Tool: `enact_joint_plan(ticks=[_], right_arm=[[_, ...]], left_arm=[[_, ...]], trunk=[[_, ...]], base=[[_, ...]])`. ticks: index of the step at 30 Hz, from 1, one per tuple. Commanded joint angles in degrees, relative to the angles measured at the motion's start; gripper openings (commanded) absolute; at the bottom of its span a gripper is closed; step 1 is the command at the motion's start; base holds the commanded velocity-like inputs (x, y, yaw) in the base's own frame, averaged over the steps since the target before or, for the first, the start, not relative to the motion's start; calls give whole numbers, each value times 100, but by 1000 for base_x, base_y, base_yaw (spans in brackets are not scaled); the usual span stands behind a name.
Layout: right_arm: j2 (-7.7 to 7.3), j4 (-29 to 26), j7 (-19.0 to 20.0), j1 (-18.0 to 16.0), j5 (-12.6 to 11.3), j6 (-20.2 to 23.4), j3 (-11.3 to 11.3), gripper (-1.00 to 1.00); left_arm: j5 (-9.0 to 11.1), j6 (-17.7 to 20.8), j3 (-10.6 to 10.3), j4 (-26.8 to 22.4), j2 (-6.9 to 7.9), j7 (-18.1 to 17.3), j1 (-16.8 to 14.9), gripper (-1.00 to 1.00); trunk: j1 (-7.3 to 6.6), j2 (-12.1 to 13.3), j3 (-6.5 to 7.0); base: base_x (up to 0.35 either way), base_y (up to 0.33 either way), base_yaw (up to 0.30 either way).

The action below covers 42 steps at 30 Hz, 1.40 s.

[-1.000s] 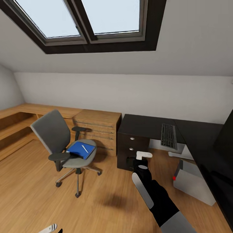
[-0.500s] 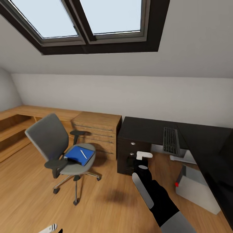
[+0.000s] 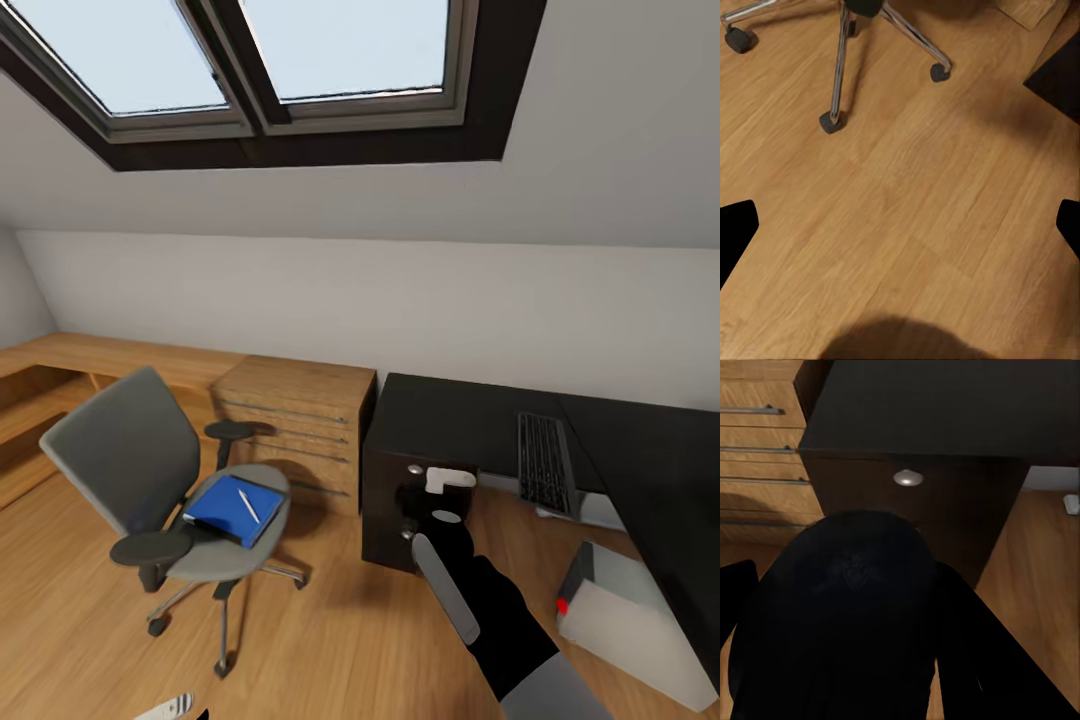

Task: In the bedroom, organize the workspace by keeping the computer under the desk, ensuring the monitor is on the desk, placing the keyboard on the desk next to the monitor, placing the mouse on the desk next to the keyboard, moving the folder from the swivel chair onto the desk next to the mouse, stacking the notebook on top of the folder with the pen on top of the notebook, and positioning the swivel chair next to the desk.

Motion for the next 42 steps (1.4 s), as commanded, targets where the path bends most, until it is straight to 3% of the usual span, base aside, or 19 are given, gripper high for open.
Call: enact_joint_plan(ticks=[1,3,4,6,7,11,42], right_arm=[[-2,-7,-59,-6,-61,-3,10,-100],[-4,-2,-61,-6,-61,-3,10,-100],[-4,-1,-62,-6,-61,-3,8,-100],[-4,0,-62,-6,-61,-3,9,-100],[-4,-2,-62,-6,-61,-3,10,-100],[-4,-5,-62,-6,-40,-3,10,-100],[-13,8,-63,-6,-21,-2,-95,-100]], left_arm=[[60,-86,-37,4,-20,0,-4,100],[-21,-277,-157,4,-111,72,-4,100],[-298,-349,-278,4,-144,336,-4,100],[-541,-379,-339,6,-181,591,-4,100],[-734,-395,-375,10,-271,803,-4,100],[-933,-408,-405,23,-472,1005,-4,100],[-978,-394,-413,40,-532,1075,-4,100]], trunk=[[-18,36,10],[-62,116,46],[-84,156,64],[-128,236,100],[-150,277,118],[-238,437,190],[-918,1680,747]], base=[[341,0,0],[341,0,0],[341,0,0],[341,0,0],[341,0,0],[341,0,0],[341,0,0]])
